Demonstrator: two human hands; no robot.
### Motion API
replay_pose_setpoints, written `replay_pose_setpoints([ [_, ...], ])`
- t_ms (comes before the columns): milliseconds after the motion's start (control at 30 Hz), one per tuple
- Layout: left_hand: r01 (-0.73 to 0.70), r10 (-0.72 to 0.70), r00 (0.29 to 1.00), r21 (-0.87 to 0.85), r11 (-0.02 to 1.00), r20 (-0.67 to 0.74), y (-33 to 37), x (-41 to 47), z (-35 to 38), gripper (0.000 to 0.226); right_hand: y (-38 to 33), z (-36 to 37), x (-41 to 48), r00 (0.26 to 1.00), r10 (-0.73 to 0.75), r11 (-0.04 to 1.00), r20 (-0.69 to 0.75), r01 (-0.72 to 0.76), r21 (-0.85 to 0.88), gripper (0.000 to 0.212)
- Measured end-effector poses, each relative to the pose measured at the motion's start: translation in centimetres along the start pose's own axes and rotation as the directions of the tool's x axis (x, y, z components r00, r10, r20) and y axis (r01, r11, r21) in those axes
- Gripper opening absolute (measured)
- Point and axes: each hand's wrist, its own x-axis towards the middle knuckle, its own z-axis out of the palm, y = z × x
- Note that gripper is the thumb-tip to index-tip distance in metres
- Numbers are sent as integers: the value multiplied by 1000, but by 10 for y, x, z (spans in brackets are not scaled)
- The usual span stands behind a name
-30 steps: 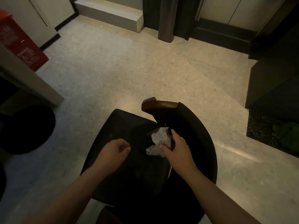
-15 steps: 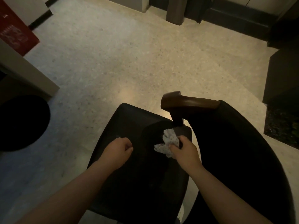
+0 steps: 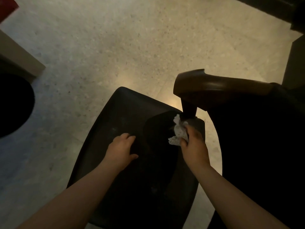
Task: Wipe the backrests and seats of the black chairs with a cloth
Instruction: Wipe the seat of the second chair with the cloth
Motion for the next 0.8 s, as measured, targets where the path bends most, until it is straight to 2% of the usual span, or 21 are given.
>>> replay_pose_setpoints([
  [100,-7,7,1000,88,996,3,-2,12,10,93,6,19,6,992,-31,992,122,46,-118,53],
  [233,13,-14,1000,145,989,8,0,25,18,104,9,45,9,983,-23,994,181,42,-103,52],
  [367,37,-31,999,183,982,-31,3,30,27,107,11,55,12,997,-6,996,73,12,-89,35],
  [433,47,-41,998,176,983,-39,4,31,31,108,14,51,16,998,28,999,52,-26,-34,29],
  [500,56,-50,998,187,981,-37,4,33,32,109,19,44,22,999,35,999,-30,-35,14,25],
  [667,78,-67,996,203,976,-58,5,35,36,109,43,32,50,960,54,993,-276,-80,-82,35],
  [800,83,-72,996,215,973,-58,5,38,39,110,65,42,71,980,46,994,-195,-65,-93,45],
])
